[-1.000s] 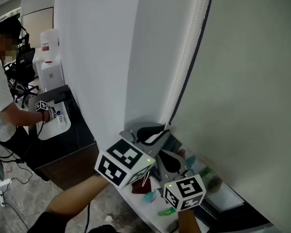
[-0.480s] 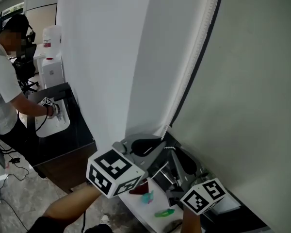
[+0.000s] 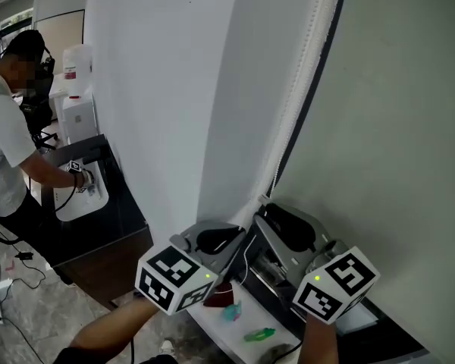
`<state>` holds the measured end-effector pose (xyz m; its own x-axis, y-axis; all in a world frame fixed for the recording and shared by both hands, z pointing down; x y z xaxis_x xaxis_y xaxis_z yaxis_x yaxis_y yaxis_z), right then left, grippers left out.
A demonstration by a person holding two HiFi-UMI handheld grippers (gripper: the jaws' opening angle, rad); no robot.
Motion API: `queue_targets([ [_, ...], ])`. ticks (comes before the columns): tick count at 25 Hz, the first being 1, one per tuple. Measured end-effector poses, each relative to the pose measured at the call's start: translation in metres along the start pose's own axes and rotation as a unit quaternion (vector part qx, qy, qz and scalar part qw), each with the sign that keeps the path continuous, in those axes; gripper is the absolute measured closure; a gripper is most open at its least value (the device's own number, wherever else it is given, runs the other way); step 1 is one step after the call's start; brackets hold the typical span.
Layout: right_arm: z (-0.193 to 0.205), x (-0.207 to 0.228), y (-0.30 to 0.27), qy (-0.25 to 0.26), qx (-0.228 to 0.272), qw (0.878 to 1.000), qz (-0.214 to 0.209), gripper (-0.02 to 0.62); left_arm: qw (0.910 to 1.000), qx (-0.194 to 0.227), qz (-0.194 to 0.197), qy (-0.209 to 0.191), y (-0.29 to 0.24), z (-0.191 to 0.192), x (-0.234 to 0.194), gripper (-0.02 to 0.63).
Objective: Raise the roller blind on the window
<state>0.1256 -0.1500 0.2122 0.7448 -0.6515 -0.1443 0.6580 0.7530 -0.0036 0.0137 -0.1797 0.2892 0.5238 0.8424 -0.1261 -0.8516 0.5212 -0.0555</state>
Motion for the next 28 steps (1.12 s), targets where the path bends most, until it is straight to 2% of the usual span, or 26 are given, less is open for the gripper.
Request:
queue_targets([
  [3,-0.021,0.002,-0.014,-0.032,0.049,0.998,-0.008,0.461,1.0000,-0.009,0.001,0.002,-0.003,0.017,0.004,0.597],
  [8,-0.035,0.008,-0.023,-0.035,0.067,0.997,-0.020,0.461,0.9997,-0.022,-0.004,0.005,-0.006,0.039,0.002,0.595],
  [12,-0.039,0.009,-0.021,-0.030,0.073,0.997,-0.013,0.507,0.9997,-0.022,-0.004,0.002,-0.007,0.043,0.004,0.595],
  [14,-0.040,0.010,-0.022,-0.023,0.075,0.997,-0.007,0.572,0.9996,-0.027,-0.001,0.000,-0.010,0.047,0.004,0.595],
  [19,-0.030,0.014,-0.024,-0.030,0.087,0.996,0.003,0.588,0.9994,-0.034,0.004,-0.002,-0.011,0.055,-0.002,0.592],
  [22,-0.027,0.017,-0.021,-0.026,0.101,0.994,0.025,0.588,0.9984,-0.049,0.030,0.003,-0.005,0.052,-0.001,0.578],
  [24,-0.027,0.012,-0.016,-0.024,0.106,0.994,0.026,0.588,0.9985,-0.025,0.045,0.018,0.003,0.040,0.004,0.513],
  [28,-0.026,0.010,-0.006,-0.015,0.114,0.992,0.042,0.588,0.9963,0.053,0.052,0.044,0.022,-0.014,0.004,0.508],
])
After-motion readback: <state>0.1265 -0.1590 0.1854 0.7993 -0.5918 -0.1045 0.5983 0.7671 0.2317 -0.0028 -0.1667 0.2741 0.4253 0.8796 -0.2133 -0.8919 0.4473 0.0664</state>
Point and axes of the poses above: the fingertips, and each gripper's own axes: y backward along the fingers, x to its right, z out of its underside, the point moved 7 cm from there along y, backward along the fingers, and after that the axes turned 4 degrees about y, right-handed, at the moved point
